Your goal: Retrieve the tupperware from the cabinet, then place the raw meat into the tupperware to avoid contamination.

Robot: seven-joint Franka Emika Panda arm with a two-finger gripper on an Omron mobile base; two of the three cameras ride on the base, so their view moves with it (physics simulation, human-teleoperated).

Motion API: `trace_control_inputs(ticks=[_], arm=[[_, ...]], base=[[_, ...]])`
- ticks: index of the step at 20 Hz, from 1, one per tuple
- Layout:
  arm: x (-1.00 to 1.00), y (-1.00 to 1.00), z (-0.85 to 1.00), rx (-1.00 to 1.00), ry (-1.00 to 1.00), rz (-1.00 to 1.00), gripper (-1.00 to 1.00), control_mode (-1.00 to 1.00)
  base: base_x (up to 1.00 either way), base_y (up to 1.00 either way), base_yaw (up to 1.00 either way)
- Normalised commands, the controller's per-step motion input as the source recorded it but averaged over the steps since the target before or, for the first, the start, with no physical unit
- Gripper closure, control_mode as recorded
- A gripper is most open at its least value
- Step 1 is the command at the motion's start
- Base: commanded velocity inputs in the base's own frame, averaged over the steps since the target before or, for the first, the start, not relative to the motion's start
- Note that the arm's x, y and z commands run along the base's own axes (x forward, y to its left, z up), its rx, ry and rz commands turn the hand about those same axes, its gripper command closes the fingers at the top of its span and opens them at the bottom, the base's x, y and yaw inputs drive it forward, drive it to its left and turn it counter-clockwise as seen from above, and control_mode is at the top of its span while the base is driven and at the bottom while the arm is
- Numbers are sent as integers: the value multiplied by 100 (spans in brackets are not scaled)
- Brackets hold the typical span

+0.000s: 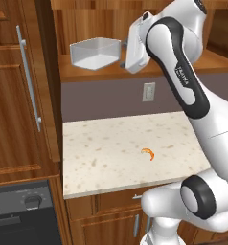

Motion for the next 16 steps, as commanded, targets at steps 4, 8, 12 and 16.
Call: trace_control_inputs(ticks=[4,8,12,16], arm=[[23,5,0,0,0,0,-100,-100],[21,6,-3,0,0,0,-100,-100],[16,7,-8,0,1,0,-100,-100],[17,11,-8,0,2,0,-100,-100]], base=[[0,0,0],[0,0,0],[0,0,0],[0,0,0]])
